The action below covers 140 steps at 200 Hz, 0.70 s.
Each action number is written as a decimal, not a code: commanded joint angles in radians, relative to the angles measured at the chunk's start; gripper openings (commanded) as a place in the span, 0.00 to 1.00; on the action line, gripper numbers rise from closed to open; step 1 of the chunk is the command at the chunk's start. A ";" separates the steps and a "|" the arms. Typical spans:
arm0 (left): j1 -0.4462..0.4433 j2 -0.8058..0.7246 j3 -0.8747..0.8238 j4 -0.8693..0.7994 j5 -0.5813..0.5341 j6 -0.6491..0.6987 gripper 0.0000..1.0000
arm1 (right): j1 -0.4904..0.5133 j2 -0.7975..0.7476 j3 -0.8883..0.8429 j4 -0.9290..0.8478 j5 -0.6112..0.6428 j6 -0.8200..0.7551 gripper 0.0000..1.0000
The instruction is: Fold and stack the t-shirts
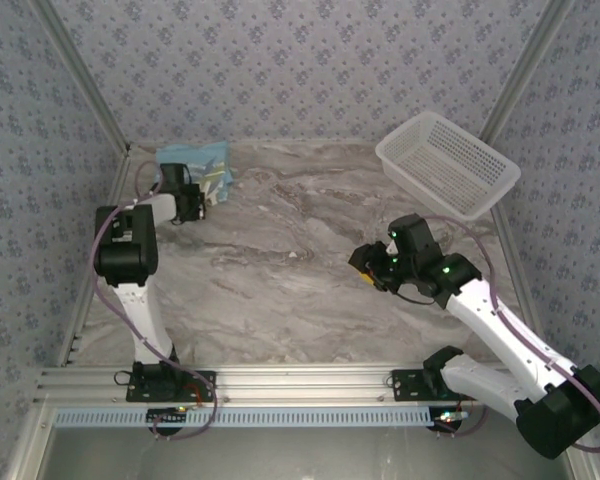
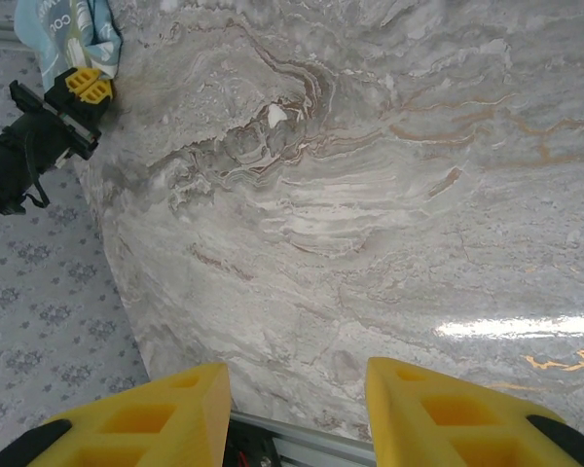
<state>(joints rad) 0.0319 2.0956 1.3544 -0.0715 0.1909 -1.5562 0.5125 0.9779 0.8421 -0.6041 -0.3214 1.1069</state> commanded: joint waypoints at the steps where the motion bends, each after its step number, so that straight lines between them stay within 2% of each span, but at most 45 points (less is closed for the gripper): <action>1: 0.042 0.032 0.039 -0.174 0.006 0.157 0.09 | -0.019 0.022 0.009 -0.013 -0.041 -0.028 0.43; 31: 0.067 0.052 0.065 -0.132 0.069 0.181 0.13 | -0.029 0.065 0.021 0.026 -0.068 -0.044 0.43; 49: 0.068 0.035 0.102 -0.168 0.083 0.221 0.20 | -0.031 0.080 0.035 0.060 -0.077 -0.060 0.43; 55: 0.069 0.012 0.103 -0.187 0.071 0.234 0.26 | -0.031 0.082 0.042 0.064 -0.076 -0.072 0.44; 68: 0.069 -0.057 0.098 -0.233 0.031 0.271 0.47 | -0.034 0.076 0.061 0.063 -0.068 -0.119 0.45; 85: 0.068 -0.182 0.071 -0.251 0.003 0.359 0.67 | -0.041 0.038 0.083 0.092 -0.030 -0.148 0.46; 96: 0.060 -0.286 0.027 -0.238 0.000 0.404 0.96 | -0.042 -0.002 0.090 0.134 0.007 -0.159 0.49; 103: 0.054 -0.352 -0.002 -0.236 0.001 0.434 0.98 | -0.042 -0.028 0.094 0.167 0.030 -0.160 0.51; 132: -0.015 -0.585 -0.054 -0.396 -0.043 0.613 0.98 | -0.059 -0.094 0.111 0.235 0.101 -0.180 0.66; 134: -0.020 -0.599 -0.058 -0.407 -0.051 0.626 0.98 | -0.062 -0.096 0.114 0.233 0.103 -0.181 0.70; 137: -0.028 -0.623 -0.066 -0.428 -0.064 0.643 0.98 | -0.067 -0.097 0.118 0.229 0.105 -0.185 0.91; 140: -0.034 -0.650 -0.076 -0.443 -0.074 0.662 0.98 | -0.072 -0.099 0.121 0.223 0.105 -0.191 0.99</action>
<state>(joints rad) 0.0597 1.6226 1.3247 -0.3500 0.1814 -1.0973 0.4667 0.9127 0.9134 -0.4370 -0.2871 0.9695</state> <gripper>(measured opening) 0.976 0.656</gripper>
